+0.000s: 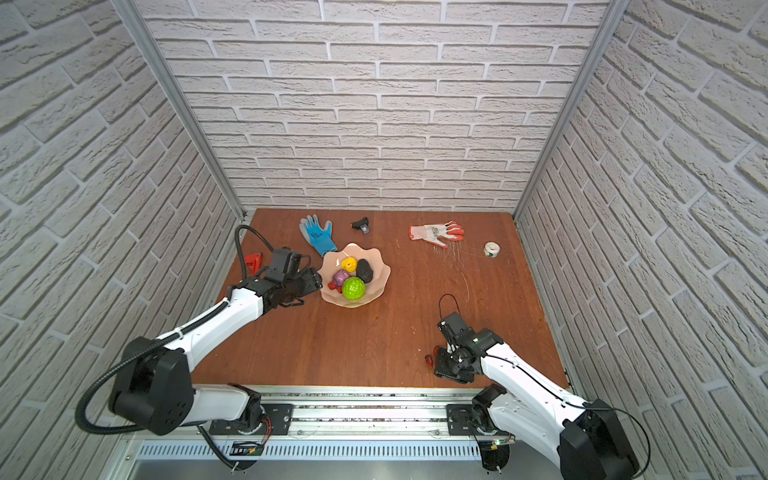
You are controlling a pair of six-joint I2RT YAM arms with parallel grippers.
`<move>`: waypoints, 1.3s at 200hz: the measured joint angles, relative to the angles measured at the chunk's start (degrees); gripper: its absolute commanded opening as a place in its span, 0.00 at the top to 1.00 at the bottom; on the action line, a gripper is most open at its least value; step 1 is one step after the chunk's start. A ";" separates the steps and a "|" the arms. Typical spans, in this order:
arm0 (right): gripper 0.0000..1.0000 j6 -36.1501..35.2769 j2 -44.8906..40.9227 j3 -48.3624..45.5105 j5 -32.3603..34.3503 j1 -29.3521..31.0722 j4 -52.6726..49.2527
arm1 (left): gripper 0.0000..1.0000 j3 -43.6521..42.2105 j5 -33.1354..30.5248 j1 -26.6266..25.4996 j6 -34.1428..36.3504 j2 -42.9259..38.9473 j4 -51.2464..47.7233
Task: Place and organize the fake fruits in the fruit bowl
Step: 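Lower the open right gripper over the second red cherry pair's stems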
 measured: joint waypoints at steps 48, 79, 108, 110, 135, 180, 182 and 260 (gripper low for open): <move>0.65 -0.96 1.68 -0.94 -0.44 -0.79 2.84 | 0.23 0.00 0.00 0.00 -0.04 -0.42 0.00; 0.70 -0.98 2.12 -1.29 -0.81 -0.94 3.93 | 0.23 -0.02 -0.02 0.04 -0.04 -0.44 -0.02; 0.72 -1.38 2.49 -1.29 -0.90 -0.98 4.39 | 0.23 -0.02 0.00 0.04 -0.04 -0.44 -0.02; 0.73 -1.38 2.54 -1.29 -0.90 -0.98 4.42 | 0.23 -0.02 -0.02 0.04 -0.04 -0.44 -0.02; 0.77 -1.99 3.39 -1.16 -1.31 -1.25 5.16 | 0.23 -0.07 -0.02 0.04 -0.04 -0.44 -0.02; 0.94 -2.29 5.49 -0.96 -2.12 -1.42 7.65 | 0.23 -0.28 -0.02 0.07 -0.02 -1.07 -0.26; 0.95 -2.29 5.49 -0.96 -2.12 -1.44 7.72 | 0.23 -0.28 -0.02 0.07 -0.04 -1.09 -0.28; 0.91 -2.45 2.95 -0.50 -1.66 -1.46 5.95 | 0.23 -0.33 0.00 0.15 -0.02 -1.18 -0.37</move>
